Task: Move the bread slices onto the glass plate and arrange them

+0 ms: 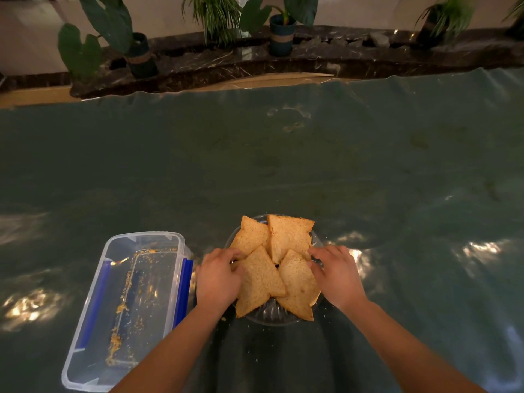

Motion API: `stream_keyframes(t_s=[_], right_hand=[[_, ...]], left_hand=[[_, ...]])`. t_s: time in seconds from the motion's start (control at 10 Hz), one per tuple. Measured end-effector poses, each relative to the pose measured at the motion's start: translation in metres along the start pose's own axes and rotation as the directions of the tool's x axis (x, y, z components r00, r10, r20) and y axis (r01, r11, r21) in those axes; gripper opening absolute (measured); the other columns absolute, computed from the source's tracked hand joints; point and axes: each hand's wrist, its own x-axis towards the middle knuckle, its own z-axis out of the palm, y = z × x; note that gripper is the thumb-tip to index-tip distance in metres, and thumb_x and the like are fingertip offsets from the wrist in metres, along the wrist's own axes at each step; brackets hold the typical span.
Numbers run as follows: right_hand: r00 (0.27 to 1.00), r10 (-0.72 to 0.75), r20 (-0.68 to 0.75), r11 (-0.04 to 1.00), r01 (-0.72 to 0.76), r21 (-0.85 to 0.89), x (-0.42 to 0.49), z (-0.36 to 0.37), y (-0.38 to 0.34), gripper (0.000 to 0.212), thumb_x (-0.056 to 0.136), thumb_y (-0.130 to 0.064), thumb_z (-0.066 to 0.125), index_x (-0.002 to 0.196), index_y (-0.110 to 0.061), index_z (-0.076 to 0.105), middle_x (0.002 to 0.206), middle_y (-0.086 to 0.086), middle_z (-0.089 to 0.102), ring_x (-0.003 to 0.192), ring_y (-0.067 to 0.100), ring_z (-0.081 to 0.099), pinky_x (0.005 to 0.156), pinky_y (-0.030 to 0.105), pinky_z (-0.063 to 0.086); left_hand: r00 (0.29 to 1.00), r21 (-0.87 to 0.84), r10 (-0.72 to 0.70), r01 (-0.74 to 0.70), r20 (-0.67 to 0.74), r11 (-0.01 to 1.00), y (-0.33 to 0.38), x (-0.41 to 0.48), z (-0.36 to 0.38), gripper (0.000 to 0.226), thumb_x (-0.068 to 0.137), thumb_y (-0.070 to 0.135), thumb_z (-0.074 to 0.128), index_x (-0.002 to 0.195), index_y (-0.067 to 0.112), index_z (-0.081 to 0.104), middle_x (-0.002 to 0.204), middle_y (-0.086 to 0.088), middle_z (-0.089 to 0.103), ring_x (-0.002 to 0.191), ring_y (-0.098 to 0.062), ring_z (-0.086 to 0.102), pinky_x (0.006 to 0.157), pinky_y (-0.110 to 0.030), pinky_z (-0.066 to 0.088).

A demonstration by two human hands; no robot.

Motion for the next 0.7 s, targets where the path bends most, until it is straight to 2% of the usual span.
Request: stream_keyframes(t_s=[0.2,0.4,0.5,0.7], right_hand=[[1.0,0.006,-0.017,1.0,-0.005,0.02,-0.007,-0.002,-0.003,0.024,0.087,-0.023,0.067,0.111,-0.023,0.068,0.098,-0.006,0.069,0.097,0.021,0.055,0.087,0.039,0.048],[1.0,0.0,0.008,1.0,0.0,-0.003,-0.004,-0.009,-0.013,0.028,0.089,-0.029,0.063,0.116,-0.022,0.066,0.105,-0.004,0.068,0.101,0.021,0.056,0.09,0.039,0.048],[1.0,-0.023,0.017,1.0,0.023,-0.007,-0.001,-0.014,-0.018,0.031,0.091,-0.03,0.06,0.121,-0.021,0.064,0.109,-0.003,0.067,0.102,0.02,0.057,0.09,0.037,0.048],[0.999,-0.048,0.018,0.999,0.048,0.017,0.0,-0.022,-0.025,0.035,0.093,-0.028,0.059,0.126,-0.019,0.061,0.116,-0.001,0.065,0.109,0.021,0.057,0.092,0.033,0.048]], left_hand=[[0.999,0.01,0.018,-0.018,-0.026,1.0,-0.002,-0.002,-0.003,0.03,0.088,0.026,0.064,0.118,0.03,0.067,0.121,0.006,0.061,0.112,-0.011,0.054,0.099,-0.038,0.049],[0.991,0.105,0.13,-0.127,-0.015,0.986,0.006,-0.004,-0.01,0.04,0.09,0.027,0.061,0.13,0.028,0.059,0.126,0.004,0.058,0.116,-0.014,0.052,0.101,-0.04,0.047],[0.984,0.128,0.176,-0.18,0.04,0.975,0.008,-0.002,-0.011,0.045,0.092,0.029,0.058,0.136,0.026,0.053,0.136,0.004,0.053,0.125,-0.016,0.05,0.105,-0.043,0.046],[0.994,-0.008,0.098,-0.097,0.051,0.995,0.009,-0.001,-0.015,0.049,0.094,0.023,0.049,0.142,0.024,0.046,0.147,0.001,0.046,0.125,-0.019,0.053,0.1,-0.046,0.05]])
